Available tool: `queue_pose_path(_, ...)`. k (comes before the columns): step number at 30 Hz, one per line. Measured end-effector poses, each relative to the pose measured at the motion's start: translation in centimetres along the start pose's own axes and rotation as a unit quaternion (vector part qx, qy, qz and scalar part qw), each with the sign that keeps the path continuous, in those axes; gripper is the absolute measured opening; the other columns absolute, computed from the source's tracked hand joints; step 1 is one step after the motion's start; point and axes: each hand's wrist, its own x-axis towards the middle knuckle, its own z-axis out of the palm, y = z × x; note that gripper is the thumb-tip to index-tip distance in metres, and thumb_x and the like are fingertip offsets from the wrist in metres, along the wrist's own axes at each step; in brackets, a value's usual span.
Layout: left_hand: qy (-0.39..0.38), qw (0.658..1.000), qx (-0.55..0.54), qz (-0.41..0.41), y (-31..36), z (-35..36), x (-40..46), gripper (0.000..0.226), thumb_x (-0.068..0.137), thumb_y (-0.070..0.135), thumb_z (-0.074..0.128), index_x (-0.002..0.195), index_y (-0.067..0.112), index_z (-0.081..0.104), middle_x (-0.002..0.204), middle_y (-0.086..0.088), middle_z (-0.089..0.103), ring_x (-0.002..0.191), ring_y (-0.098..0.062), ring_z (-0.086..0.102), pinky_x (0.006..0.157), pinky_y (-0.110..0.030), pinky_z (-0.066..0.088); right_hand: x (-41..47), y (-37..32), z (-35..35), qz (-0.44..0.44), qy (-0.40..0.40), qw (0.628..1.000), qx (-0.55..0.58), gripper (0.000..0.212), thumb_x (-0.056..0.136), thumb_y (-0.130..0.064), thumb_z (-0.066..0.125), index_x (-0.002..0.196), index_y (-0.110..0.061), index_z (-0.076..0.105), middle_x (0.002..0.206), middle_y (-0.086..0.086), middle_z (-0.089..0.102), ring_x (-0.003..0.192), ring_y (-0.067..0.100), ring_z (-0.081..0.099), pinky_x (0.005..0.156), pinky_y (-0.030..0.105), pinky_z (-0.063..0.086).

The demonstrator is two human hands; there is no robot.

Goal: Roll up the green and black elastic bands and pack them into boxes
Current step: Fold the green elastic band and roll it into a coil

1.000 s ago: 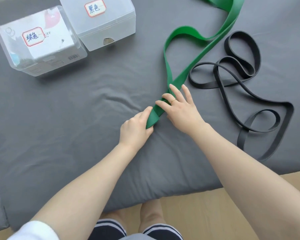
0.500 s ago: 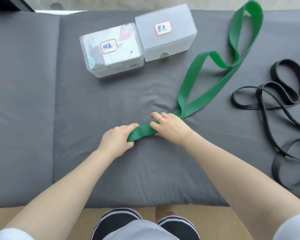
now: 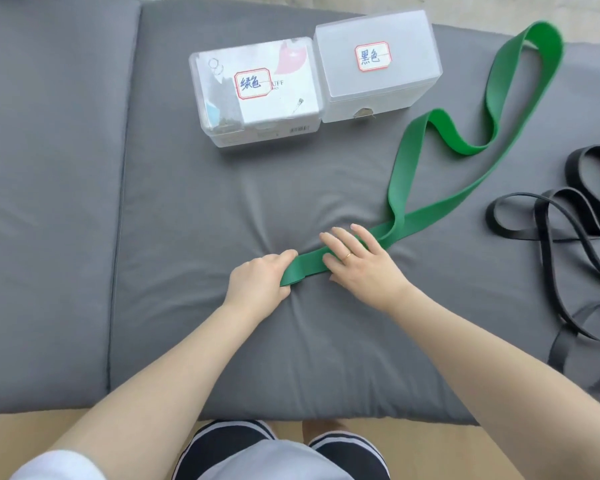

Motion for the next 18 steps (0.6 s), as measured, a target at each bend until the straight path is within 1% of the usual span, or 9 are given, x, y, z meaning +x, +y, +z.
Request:
queue_pose_path(1, -0.001, 1.0, -0.003, -0.003, 0.0, 0.0, 0.0, 0.051, 0.087, 0.025, 0.053, 0.134, 0.032, 0.036, 0.123, 0.007, 0.057, 0.106, -0.024, 0.056, 0.075, -0.031, 0.044, 0.1, -1.1, 0.0, 0.032, 0.017, 0.999, 0.027, 0.014, 0.076, -0.023, 0.065, 0.087, -0.014, 0.063, 0.119, 0.007, 0.055, 0.105, 0.027, 0.052, 0.094, 0.041, 0.04)
queue_pose_path(3, 0.002, 1.0, -0.013, -0.004, 0.2, 0.2, 0.1, 0.05, 0.086, 0.024, 0.053, 0.133, 0.03, 0.038, 0.123, 0.007, 0.058, 0.107, -0.024, 0.056, 0.074, -0.031, 0.044, 0.6, -3.8, -0.9, 0.137, 0.016, 0.977, 0.165, 0.018, 0.084, -0.022, 0.055, 0.093, -0.01, 0.066, 0.107, 0.008, 0.059, 0.091, 0.028, 0.057, 0.078, 0.038, 0.048)
queue_pose_path(5, 0.002, 1.0, -0.018, -0.006, 0.5, 0.3, 0.1, 0.051, 0.086, 0.023, 0.054, 0.133, 0.029, 0.037, 0.124, 0.007, 0.057, 0.109, -0.022, 0.056, 0.073, -0.031, 0.043, 1.3, -6.0, -2.2, 0.265, -0.031, 0.9, 0.344, 0.028, 0.092, -0.023, 0.05, 0.111, -0.007, 0.061, 0.108, 0.008, 0.062, 0.098, 0.027, 0.059, 0.082, 0.036, 0.048)
queue_pose_path(7, -0.002, 1.0, -0.019, -0.019, 0.7, 0.3, 0.2, 0.058, 0.085, 0.024, 0.056, 0.137, 0.028, 0.031, 0.127, 0.007, 0.057, 0.11, -0.021, 0.056, 0.073, -0.032, 0.044, 1.7, -7.2, -2.6, 0.349, -0.055, 0.827, 0.438, 0.031, 0.093, -0.024, 0.052, 0.119, -0.007, 0.056, 0.116, 0.006, 0.061, 0.109, 0.021, 0.056, 0.093, 0.033, 0.044)
queue_pose_path(9, -0.002, 0.998, -0.041, -0.046, 0.7, 0.4, 0.2, 0.062, 0.084, 0.024, 0.056, 0.138, 0.024, 0.025, 0.129, 0.009, 0.057, 0.109, -0.022, 0.058, 0.072, -0.032, 0.044, 2.1, -7.9, -2.6, 0.397, -0.051, 0.786, 0.471, 0.035, 0.089, -0.028, 0.058, 0.119, -0.009, 0.055, 0.117, 0.004, 0.06, 0.109, 0.018, 0.055, 0.094, 0.033, 0.044)
queue_pose_path(11, 0.001, 0.996, -0.063, -0.063, 0.6, 0.4, 0.3, 0.056, 0.084, 0.021, 0.053, 0.134, 0.019, 0.027, 0.133, 0.012, 0.054, 0.109, -0.022, 0.059, 0.068, -0.029, 0.04, 2.8, -8.5, -2.8, 0.435, -0.049, 0.763, 0.476, 0.042, 0.084, -0.031, 0.064, 0.119, -0.009, 0.054, 0.118, 0.002, 0.056, 0.104, 0.017, 0.054, 0.091, 0.033, 0.045)
queue_pose_path(14, -0.005, 0.996, -0.065, -0.053, 0.4, 0.2, 0.5, 0.049, 0.084, 0.021, 0.052, 0.128, 0.016, 0.031, 0.133, 0.013, 0.054, 0.109, -0.021, 0.059, 0.067, -0.027, 0.037, 3.6, -8.9, -2.8, 0.491, -0.044, 0.704, 0.511, 0.044, 0.079, -0.027, 0.07, 0.115, -0.009, 0.054, 0.113, 0.0, 0.047, 0.093, 0.011, 0.049, 0.084, 0.023, 0.042)
queue_pose_path(16, -0.019, 0.996, -0.079, -0.029, -0.2, 0.0, 0.7, 0.051, 0.083, 0.03, 0.058, 0.125, 0.018, 0.033, 0.133, 0.016, 0.053, 0.112, -0.018, 0.057, 0.068, -0.027, 0.037, 3.8, -8.5, -2.9, 0.509, -0.04, 0.675, 0.532, 0.04, 0.078, -0.023, 0.072, 0.113, -0.01, 0.057, 0.108, 0.002, 0.054, 0.093, 0.009, 0.05, 0.082, 0.017, 0.039)
queue_pose_path(18, -0.047, 0.991, -0.126, 0.002, -1.3, -0.3, 0.8, 0.055, 0.08, 0.034, 0.066, 0.123, 0.021, 0.036, 0.133, 0.018, 0.052, 0.114, -0.016, 0.056, 0.074, -0.029, 0.042, 3.6, -7.5, -2.9, 0.535, -0.029, 0.633, 0.559, 0.036, 0.08, -0.02, 0.07, 0.114, -0.01, 0.06, 0.106, 0.004, 0.062, 0.093, 0.01, 0.055, 0.085, 0.019, 0.042)
